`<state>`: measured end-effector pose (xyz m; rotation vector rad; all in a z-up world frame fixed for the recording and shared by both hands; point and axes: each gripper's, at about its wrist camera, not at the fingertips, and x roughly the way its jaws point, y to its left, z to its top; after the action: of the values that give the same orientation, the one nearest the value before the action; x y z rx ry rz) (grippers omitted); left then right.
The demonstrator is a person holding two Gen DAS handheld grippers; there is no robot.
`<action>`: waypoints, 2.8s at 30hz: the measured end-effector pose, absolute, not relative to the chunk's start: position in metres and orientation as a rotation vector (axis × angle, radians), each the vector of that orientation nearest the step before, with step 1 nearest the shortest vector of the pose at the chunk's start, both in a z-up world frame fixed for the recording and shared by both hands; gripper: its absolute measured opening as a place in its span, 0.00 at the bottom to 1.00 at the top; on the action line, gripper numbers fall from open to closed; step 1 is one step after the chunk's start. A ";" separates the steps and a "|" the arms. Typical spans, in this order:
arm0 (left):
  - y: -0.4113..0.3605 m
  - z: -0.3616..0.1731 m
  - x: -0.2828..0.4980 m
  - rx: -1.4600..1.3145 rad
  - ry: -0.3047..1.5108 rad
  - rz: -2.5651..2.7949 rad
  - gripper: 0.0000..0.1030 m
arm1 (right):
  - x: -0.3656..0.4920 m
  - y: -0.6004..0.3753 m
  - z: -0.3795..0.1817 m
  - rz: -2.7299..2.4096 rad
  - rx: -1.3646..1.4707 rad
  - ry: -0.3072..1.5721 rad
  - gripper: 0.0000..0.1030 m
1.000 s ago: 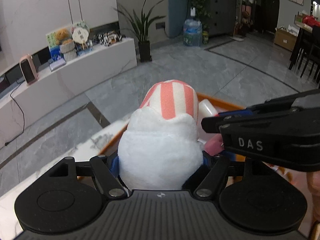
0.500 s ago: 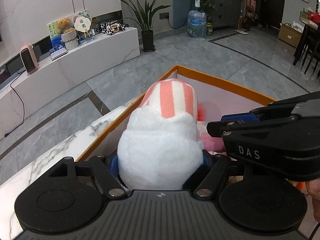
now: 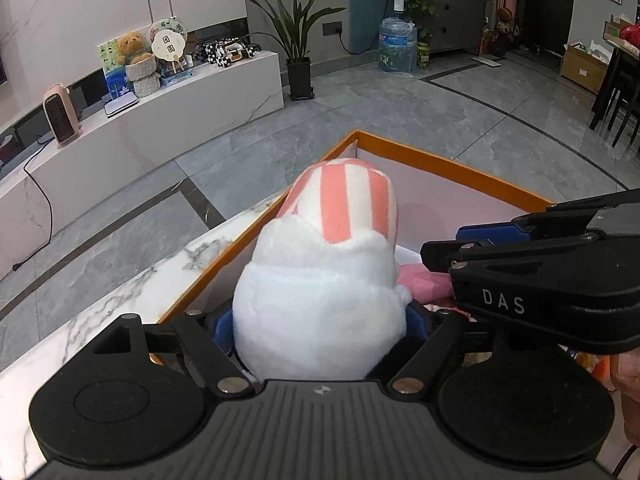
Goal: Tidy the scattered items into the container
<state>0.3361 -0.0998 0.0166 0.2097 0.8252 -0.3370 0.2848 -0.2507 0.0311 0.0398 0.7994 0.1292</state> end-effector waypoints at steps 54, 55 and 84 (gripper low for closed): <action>-0.077 0.059 0.323 0.050 0.810 -0.374 0.95 | 0.217 -0.264 0.099 0.121 0.075 0.675 0.41; -0.077 0.061 0.323 0.055 0.798 -0.375 0.95 | 0.217 -0.264 0.099 0.117 0.077 0.670 0.41; -0.042 0.144 0.199 0.024 0.613 -0.310 0.95 | 0.154 -0.254 0.127 0.122 0.105 0.572 0.68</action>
<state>0.1990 -0.0424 0.1444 0.0237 0.6131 -0.3102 0.1536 -0.2540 0.1272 0.1054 0.5721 0.1223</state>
